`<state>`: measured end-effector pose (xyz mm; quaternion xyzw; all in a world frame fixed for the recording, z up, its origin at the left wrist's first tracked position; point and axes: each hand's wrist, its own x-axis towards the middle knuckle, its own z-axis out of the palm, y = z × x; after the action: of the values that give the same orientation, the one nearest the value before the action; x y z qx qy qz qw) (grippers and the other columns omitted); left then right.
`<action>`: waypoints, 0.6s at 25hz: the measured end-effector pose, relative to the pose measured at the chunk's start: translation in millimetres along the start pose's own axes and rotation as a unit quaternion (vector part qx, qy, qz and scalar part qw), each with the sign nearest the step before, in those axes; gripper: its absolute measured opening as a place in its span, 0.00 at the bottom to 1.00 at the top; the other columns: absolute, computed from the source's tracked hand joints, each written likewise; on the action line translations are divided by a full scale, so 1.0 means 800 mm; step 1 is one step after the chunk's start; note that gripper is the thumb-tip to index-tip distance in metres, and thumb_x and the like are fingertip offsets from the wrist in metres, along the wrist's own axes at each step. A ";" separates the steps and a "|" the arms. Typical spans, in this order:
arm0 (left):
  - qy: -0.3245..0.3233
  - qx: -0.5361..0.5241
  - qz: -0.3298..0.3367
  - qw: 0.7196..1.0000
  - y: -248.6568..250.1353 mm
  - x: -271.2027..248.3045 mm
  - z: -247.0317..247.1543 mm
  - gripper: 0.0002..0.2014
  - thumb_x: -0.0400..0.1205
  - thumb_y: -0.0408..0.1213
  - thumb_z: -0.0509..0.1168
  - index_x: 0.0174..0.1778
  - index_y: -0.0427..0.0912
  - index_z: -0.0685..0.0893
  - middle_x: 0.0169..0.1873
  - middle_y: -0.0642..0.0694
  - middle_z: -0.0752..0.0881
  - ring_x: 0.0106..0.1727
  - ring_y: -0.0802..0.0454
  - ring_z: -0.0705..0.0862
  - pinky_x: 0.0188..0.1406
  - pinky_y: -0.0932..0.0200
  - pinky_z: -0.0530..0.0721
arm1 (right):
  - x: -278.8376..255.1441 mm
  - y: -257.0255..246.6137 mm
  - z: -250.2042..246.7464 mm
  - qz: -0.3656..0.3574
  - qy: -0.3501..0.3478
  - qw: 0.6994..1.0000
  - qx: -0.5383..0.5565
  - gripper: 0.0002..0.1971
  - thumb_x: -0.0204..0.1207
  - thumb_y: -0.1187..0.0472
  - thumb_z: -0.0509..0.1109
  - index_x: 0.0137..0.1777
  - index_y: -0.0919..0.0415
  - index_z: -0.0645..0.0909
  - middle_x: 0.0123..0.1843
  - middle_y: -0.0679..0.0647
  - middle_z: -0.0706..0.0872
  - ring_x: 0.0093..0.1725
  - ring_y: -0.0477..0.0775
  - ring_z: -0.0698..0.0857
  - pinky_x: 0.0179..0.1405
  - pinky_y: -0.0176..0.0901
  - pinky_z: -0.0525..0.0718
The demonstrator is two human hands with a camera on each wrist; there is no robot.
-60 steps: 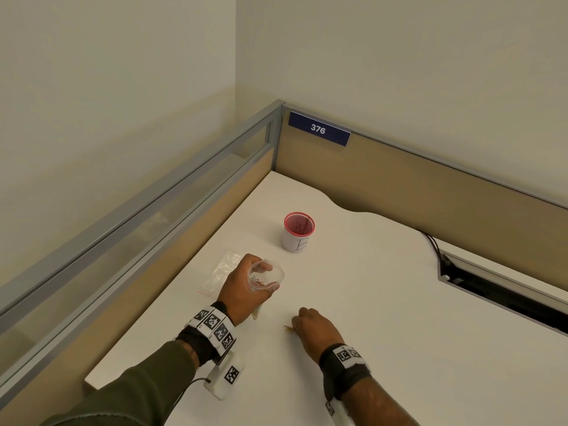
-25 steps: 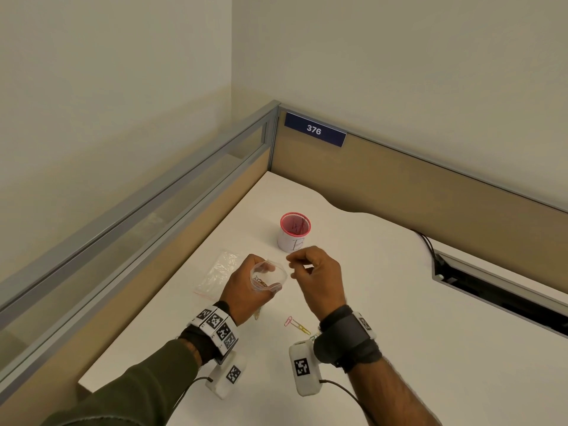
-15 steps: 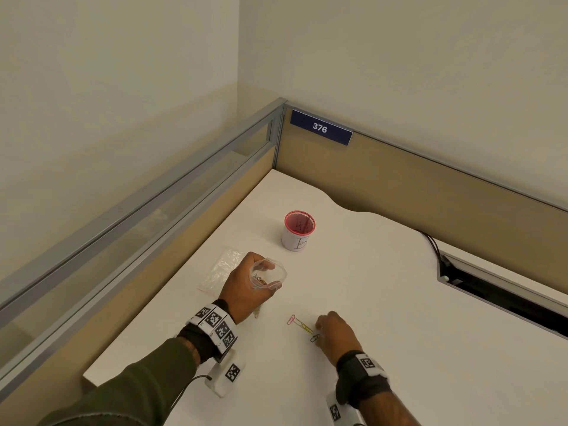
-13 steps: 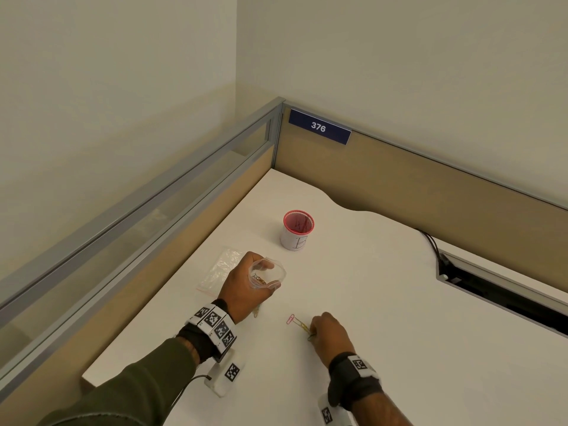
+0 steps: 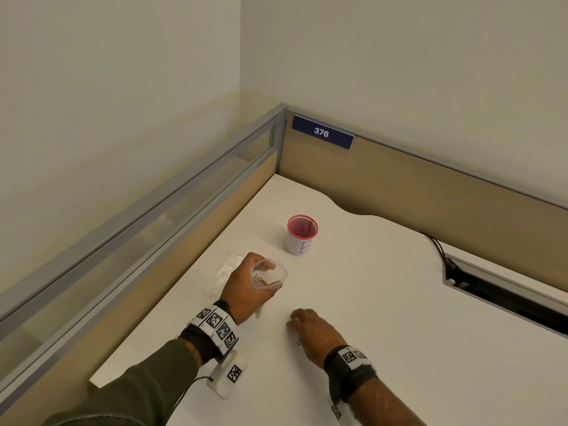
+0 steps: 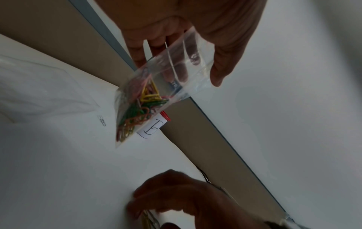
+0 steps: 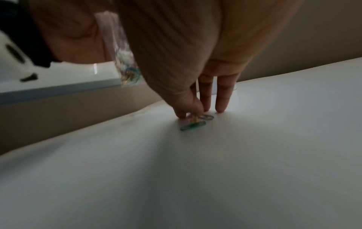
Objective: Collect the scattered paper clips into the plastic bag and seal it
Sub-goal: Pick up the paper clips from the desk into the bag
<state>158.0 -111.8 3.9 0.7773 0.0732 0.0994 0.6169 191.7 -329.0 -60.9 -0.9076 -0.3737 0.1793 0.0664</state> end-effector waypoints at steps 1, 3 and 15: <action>0.002 0.002 0.002 1.000 0.000 0.000 0.001 0.20 0.72 0.36 0.79 0.55 0.49 0.79 0.57 0.52 0.86 0.65 0.57 0.83 0.61 0.61 0.82 | -0.006 0.001 0.003 -0.009 0.007 1.000 -0.006 0.19 0.78 0.67 0.62 0.68 0.54 0.75 0.69 0.52 0.74 0.67 0.58 0.75 0.63 0.51 0.81; 0.006 0.009 0.002 1.000 0.001 0.000 0.000 0.20 0.72 0.35 0.79 0.55 0.48 0.79 0.57 0.52 0.86 0.65 0.57 0.83 0.59 0.66 0.81 | -0.017 0.004 0.006 -0.005 0.011 1.000 -0.003 0.17 0.80 0.66 0.59 0.67 0.56 0.76 0.67 0.52 0.75 0.65 0.57 0.75 0.61 0.50 0.82; -0.006 0.011 -0.011 1.000 0.005 -0.004 0.001 0.20 0.74 0.35 0.78 0.57 0.46 0.78 0.58 0.52 0.85 0.65 0.57 0.82 0.55 0.73 0.79 | -0.018 -0.029 -0.007 0.043 0.006 0.997 -0.067 0.10 0.78 0.71 0.58 0.53 0.64 0.78 0.55 0.61 0.80 0.56 0.63 0.78 0.43 0.51 0.75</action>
<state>155.0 -114.1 7.4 0.7835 0.0793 0.0872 0.6101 168.9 -322.3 -46.0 -0.9264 -0.3447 0.1513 -0.0003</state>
